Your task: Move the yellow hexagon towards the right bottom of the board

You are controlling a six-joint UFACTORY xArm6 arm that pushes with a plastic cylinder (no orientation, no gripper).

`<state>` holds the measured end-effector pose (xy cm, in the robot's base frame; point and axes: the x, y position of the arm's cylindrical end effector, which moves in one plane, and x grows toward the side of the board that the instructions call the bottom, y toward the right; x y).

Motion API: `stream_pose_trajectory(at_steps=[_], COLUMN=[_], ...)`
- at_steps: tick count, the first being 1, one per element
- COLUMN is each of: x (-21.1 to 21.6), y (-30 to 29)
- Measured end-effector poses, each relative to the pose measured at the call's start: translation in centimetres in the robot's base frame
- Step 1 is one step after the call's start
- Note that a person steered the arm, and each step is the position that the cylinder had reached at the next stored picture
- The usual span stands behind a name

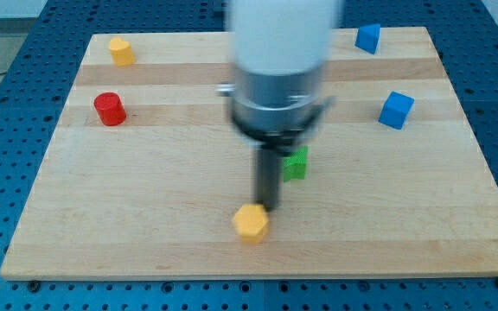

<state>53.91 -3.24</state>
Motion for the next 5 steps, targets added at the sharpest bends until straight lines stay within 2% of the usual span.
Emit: stream_pose_trajectory(at_steps=[1,2,3,5], x=[0.6,5.5,6.9,2.7], y=[-5.9,-5.9,-2.8,3.4])
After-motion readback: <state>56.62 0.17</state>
